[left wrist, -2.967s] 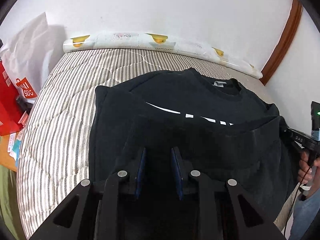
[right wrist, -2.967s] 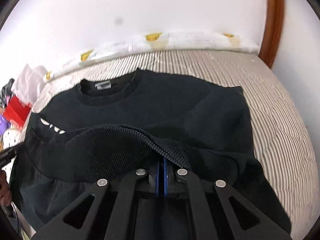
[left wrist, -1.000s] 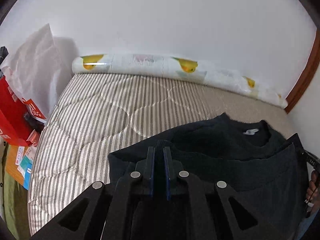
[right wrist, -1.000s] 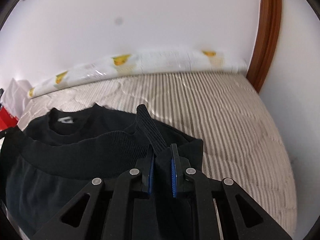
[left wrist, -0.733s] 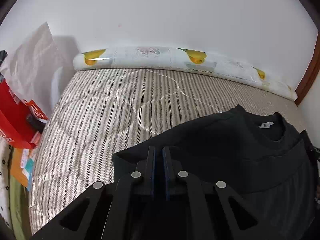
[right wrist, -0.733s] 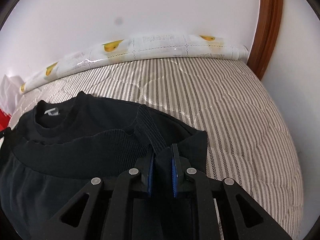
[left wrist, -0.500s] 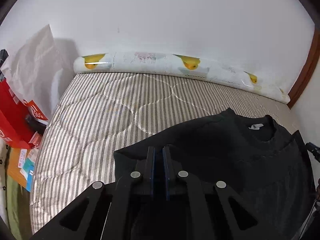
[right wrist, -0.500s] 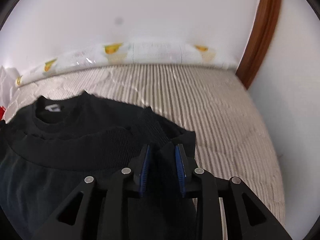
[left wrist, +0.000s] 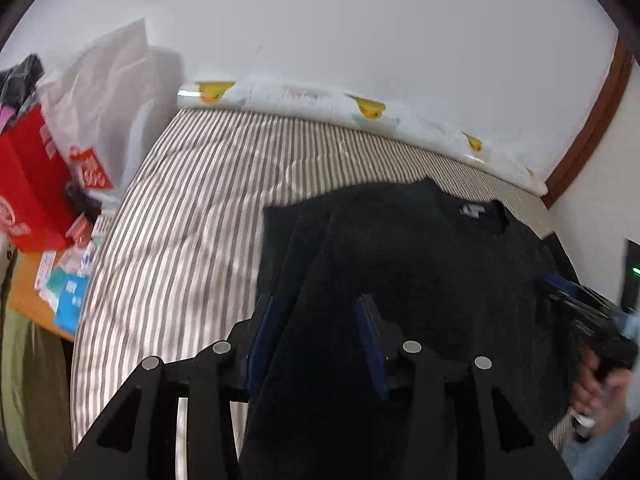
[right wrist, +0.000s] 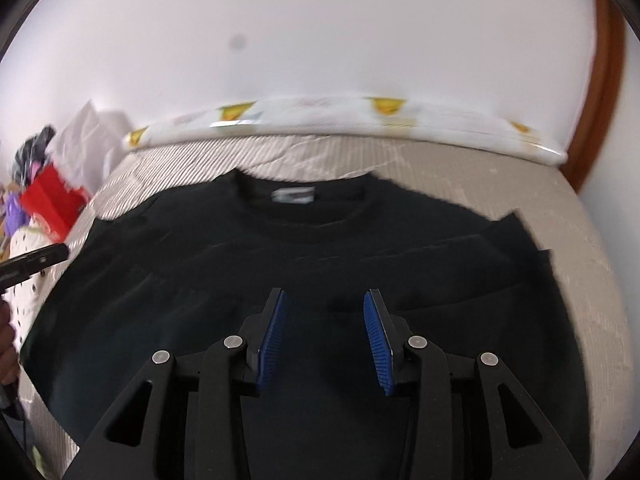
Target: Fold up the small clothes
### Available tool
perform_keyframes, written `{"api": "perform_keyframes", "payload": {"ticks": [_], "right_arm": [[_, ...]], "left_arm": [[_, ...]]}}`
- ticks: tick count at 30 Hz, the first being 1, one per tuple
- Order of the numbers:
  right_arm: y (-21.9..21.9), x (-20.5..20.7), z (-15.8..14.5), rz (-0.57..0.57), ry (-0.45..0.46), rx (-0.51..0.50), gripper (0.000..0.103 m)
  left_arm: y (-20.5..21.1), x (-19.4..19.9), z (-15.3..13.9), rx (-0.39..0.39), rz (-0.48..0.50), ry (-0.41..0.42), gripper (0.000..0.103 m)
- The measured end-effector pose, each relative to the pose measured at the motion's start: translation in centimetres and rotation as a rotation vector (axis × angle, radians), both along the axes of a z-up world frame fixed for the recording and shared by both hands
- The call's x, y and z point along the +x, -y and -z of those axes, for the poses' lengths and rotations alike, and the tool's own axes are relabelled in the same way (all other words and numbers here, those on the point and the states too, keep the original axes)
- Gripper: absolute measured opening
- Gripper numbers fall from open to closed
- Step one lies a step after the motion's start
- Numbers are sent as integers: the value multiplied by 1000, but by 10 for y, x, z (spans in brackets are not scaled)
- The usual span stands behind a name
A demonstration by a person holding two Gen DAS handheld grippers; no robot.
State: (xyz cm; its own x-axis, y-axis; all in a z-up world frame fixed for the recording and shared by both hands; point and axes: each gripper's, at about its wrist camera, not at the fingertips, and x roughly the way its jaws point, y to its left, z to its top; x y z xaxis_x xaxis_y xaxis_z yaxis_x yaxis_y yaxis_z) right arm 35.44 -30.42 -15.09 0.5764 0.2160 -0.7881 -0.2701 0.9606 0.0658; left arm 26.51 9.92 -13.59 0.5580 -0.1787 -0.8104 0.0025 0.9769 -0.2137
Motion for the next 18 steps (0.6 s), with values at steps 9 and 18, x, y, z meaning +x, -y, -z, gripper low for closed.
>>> {"api": "perform_keyframes", "payload": {"ticks": [9,18], "right_arm": [[-16,-11,23,15,-47,-114,40],[-13,-93,25,-12,-20,-176,40]], "left_arm": [[-10,-68,12,-33,51,3,55],[-15,-112,23,-61,41,11,56]]}}
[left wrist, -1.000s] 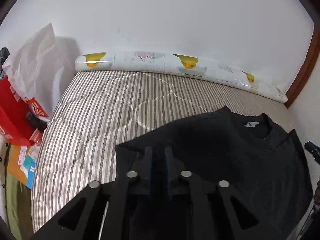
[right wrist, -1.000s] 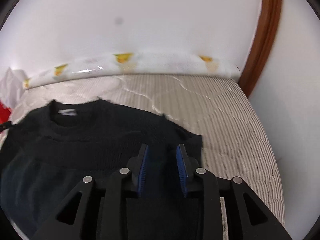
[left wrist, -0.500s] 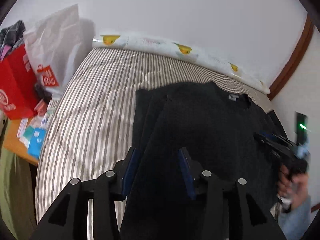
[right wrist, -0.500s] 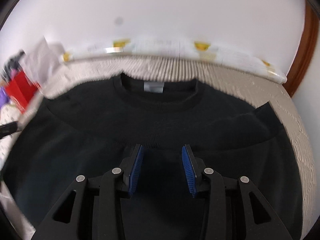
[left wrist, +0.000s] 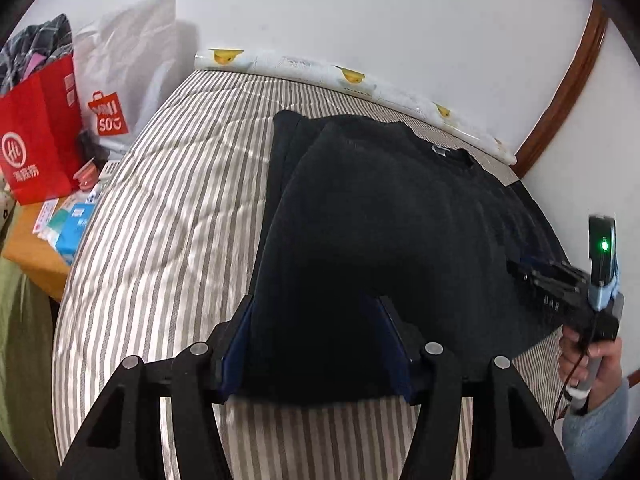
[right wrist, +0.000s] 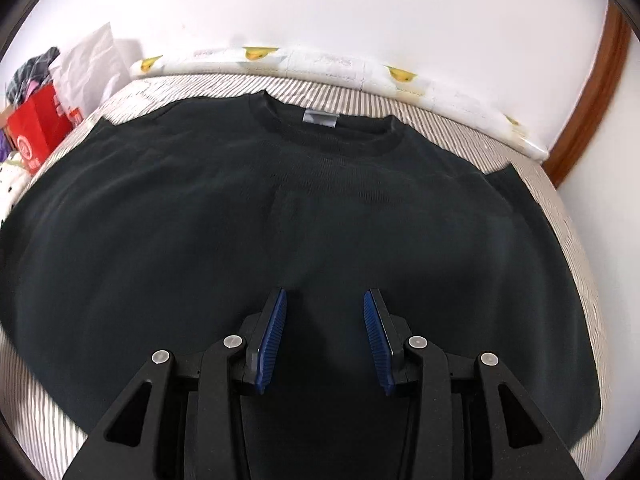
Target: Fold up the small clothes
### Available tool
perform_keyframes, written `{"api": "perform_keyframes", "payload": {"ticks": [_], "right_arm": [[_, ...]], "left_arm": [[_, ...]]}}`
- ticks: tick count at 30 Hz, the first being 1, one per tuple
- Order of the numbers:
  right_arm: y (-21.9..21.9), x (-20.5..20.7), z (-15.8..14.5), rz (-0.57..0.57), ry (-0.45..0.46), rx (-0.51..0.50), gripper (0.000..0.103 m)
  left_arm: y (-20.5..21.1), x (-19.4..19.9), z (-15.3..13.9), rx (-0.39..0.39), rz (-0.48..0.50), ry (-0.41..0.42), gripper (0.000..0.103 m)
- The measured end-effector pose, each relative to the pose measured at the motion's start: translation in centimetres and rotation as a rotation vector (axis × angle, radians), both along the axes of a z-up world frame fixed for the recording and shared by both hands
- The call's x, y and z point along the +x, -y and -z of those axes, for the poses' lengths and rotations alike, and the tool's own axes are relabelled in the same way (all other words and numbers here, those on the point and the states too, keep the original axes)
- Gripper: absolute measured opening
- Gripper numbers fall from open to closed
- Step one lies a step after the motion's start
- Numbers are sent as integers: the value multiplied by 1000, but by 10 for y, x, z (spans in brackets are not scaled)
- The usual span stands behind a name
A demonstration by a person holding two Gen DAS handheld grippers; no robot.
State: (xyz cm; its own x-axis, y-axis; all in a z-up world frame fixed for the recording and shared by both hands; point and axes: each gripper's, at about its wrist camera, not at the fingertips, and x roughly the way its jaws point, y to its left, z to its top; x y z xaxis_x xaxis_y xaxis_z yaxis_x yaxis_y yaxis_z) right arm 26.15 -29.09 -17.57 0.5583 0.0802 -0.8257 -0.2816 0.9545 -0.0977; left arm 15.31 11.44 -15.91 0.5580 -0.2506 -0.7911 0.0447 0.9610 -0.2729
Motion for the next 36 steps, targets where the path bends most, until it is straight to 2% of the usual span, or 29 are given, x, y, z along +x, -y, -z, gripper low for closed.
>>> {"api": "perform_keyframes", "payload": {"ticks": [7,12,18,19,36], "right_arm": [[16,-64,2,41,67,25,40],[15,-83,2,56,103,9,40],[11,-88,4,71,124,-16,40],[12,-88,4,72,122,-12,40],[19,-89,7,67,137,20,40]], "left_arm": [[-14,-37,0,-33,-23,26,56],[-21,-52,5,-80,-52,21,56],[-24,-54,27,-187,-54,-36,56],[-25,-54,27,-188,-60,-13,56],[-8,-25,29,-228,-124,18,54]]}}
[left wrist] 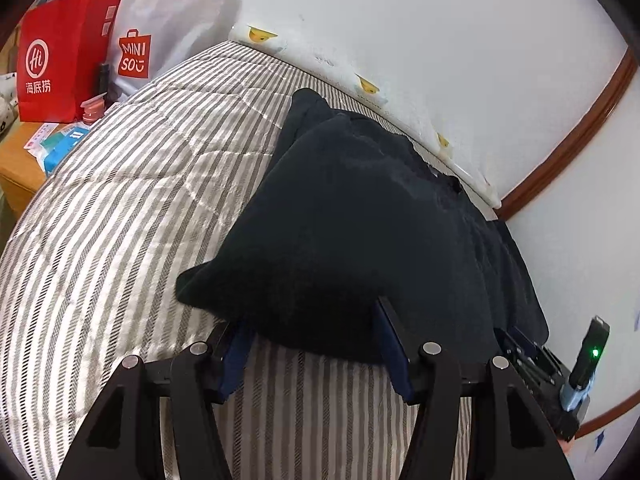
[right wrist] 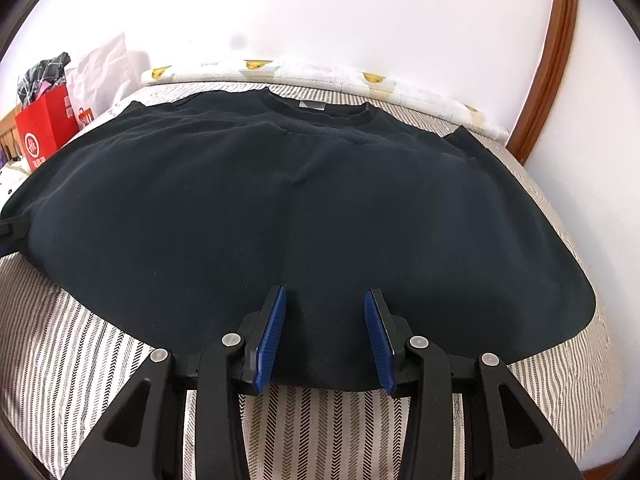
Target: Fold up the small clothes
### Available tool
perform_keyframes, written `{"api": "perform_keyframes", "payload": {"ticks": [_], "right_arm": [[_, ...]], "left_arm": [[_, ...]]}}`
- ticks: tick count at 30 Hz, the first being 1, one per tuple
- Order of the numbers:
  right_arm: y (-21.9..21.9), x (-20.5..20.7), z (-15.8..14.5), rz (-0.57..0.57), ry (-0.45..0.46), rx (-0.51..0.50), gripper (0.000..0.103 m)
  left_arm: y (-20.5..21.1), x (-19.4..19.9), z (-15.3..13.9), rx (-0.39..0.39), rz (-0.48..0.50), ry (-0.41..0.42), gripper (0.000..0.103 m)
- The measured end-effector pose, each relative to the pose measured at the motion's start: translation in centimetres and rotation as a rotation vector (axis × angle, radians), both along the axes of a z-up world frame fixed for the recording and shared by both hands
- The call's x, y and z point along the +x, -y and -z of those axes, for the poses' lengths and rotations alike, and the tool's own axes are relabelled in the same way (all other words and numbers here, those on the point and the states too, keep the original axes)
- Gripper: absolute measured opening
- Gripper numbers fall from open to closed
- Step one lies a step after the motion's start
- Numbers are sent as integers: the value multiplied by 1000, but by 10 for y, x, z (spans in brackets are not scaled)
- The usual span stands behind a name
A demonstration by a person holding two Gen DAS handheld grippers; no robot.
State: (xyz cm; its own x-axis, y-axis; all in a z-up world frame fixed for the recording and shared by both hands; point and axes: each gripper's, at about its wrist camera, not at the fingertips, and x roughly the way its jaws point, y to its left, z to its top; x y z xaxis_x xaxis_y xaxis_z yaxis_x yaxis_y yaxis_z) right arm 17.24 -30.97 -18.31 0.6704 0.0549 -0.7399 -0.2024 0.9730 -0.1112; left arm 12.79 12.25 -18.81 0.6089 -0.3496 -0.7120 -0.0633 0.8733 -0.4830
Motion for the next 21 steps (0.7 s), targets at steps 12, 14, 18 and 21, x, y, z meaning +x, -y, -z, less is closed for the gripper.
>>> {"api": "perform_keyframes", "payload": {"ticks": [12,14,18,21], "right_arm": [[3,-1,0,-14,9,10,40],[4,-2,-1,-21,10,15,41],[10,-5,-4,-50,-8,35,42],[19,-8,-8,-74,-39,90,44]], "left_arm": [[15,22,-2,51,-3,-6,62],[16,23,-3,64,-11,-16,61],[14,22,-5,108,-83,-50,37],[18,25,-16,127,-91,-56,16]]}}
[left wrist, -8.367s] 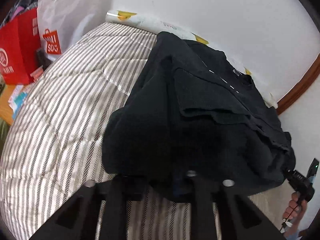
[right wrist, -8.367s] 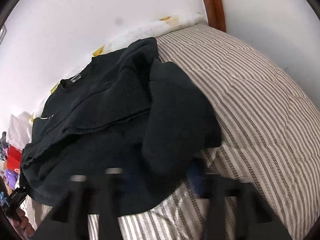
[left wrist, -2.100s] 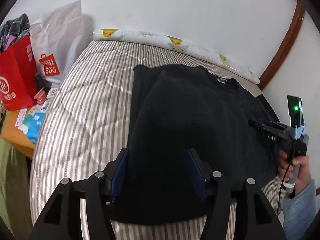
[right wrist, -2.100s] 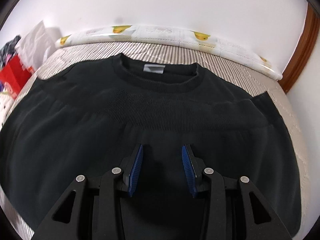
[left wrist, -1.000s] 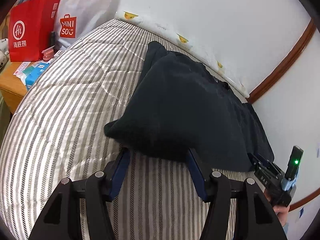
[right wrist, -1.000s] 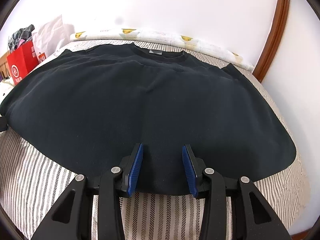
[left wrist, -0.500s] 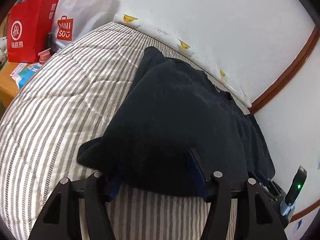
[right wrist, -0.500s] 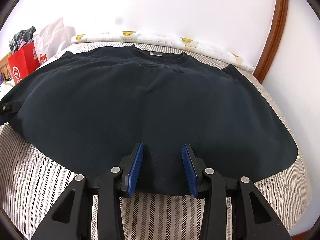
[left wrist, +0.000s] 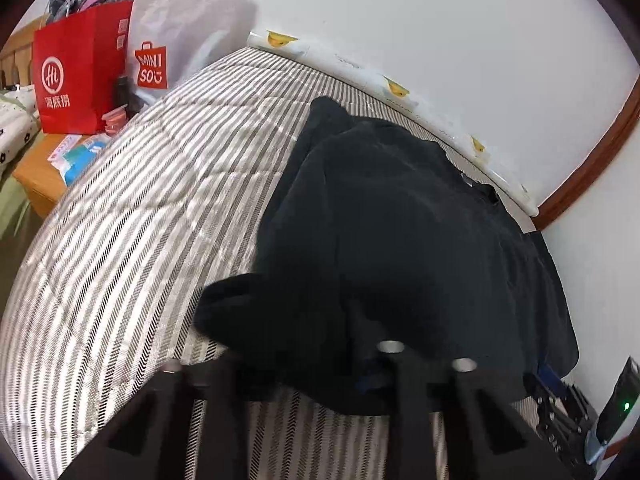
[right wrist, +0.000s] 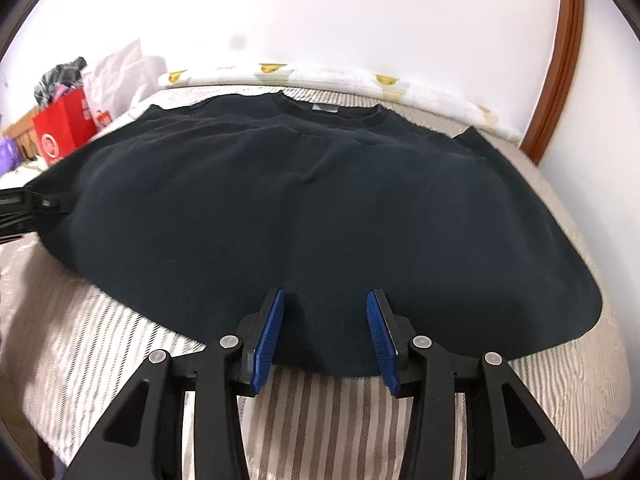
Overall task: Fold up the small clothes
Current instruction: 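Grasp the sweatshirt side with the left gripper and fold it over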
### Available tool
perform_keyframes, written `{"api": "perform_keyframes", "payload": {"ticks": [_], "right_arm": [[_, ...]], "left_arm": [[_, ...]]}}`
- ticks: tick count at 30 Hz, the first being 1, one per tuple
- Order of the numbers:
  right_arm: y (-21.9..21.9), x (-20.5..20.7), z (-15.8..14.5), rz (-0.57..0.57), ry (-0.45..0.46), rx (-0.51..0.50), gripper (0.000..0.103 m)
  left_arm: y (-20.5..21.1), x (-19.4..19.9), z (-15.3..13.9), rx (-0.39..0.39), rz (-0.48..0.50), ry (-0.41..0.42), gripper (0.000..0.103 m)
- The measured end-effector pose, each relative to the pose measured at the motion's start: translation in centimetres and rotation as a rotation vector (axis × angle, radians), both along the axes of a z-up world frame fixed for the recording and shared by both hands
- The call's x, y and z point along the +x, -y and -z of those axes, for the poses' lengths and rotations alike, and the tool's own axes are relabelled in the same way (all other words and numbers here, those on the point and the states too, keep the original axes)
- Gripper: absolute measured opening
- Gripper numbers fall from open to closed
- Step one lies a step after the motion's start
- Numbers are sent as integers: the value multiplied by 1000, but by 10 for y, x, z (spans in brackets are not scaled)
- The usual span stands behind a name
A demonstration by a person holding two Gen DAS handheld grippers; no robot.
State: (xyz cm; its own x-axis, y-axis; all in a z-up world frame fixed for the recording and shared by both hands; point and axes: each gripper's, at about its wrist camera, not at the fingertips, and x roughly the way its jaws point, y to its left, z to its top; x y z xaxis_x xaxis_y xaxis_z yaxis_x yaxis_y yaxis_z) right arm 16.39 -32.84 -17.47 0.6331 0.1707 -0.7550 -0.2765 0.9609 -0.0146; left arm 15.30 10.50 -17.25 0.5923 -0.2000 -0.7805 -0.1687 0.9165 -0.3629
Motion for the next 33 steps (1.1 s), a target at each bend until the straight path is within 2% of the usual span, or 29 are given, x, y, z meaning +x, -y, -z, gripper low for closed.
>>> {"api": "perform_keyframes", "payload": {"ticks": [3,6,8,12,16,21,24,27,30,33], "right_arm": [[10,-7,-3,-5,-7,24,44],[25,-10,-4,25,-13,23,45],[40,-11,-7,54,-21,44,45],[67,-16,-16,110,-3,66,45],[94,-23,-25,165,23,85,45],[128,-33,-30,252,31,111,45],[142,-39,-28,279,27,131,45],[152,-44,-24,296,17,135,45],[157,-45,-21,307,0,144,45],[155,-44,-23,288,-3,150,46]], "left_arm": [[12,1,-16,49,2,27,13],[34,0,-40,114,29,87,13],[48,3,-56,128,51,123,12],[87,10,-91,139,139,193,12],[137,16,-107,149,253,228,12],[202,27,-95,149,414,196,12],[233,33,-69,138,495,127,12],[250,36,-46,126,554,52,12],[254,34,-36,133,588,27,15],[249,31,-40,54,654,6,27]]}}
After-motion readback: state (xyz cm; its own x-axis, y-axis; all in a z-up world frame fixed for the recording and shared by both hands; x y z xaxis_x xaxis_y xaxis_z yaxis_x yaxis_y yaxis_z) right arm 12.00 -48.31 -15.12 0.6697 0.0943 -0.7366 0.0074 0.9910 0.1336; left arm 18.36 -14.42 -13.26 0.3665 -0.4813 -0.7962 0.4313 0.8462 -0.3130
